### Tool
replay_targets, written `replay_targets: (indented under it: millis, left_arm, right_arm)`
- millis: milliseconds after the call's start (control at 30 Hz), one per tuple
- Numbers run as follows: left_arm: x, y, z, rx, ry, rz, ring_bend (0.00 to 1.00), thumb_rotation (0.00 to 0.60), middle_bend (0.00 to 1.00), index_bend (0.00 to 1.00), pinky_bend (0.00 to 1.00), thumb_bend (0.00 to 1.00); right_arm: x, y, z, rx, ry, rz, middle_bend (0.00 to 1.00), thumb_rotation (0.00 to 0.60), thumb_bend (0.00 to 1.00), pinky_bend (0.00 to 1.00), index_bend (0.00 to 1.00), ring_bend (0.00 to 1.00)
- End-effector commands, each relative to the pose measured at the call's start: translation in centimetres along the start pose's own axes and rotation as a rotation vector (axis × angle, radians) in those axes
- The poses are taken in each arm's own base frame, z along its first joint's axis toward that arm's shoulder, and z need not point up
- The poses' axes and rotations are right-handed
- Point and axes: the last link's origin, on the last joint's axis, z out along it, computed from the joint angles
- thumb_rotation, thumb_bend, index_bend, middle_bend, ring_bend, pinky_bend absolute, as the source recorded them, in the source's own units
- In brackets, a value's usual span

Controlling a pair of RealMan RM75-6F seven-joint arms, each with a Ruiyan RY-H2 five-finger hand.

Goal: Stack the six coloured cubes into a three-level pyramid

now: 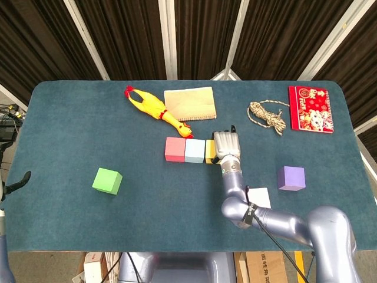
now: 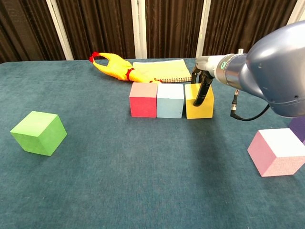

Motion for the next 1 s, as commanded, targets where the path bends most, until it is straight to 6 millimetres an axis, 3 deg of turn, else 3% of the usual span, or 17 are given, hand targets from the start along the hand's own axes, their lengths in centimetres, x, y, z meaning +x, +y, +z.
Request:
replay_targets:
  millis: [33, 1000]
  left_arm:
    - [-0.02, 0.02, 0.0, 0.0, 0.0, 0.0, 0.0, 0.6, 0.0, 0.19, 0.0, 0.28]
    - [-0.31, 0.09, 0.02, 0.005, -0.003, 0.012, 0.0, 0.6, 0.0, 0.19, 0.0, 0.28]
  right_arm:
    - [0.0, 0.03, 0.01, 0.001, -0.004, 0.003, 0.39, 0.6, 0.27, 0.0, 0.39, 0.25]
    - [0.13, 0.46, -0.02, 0.003, -0.044, -0.002, 0.21, 0.6, 0.27, 0.0, 0.32, 0.17]
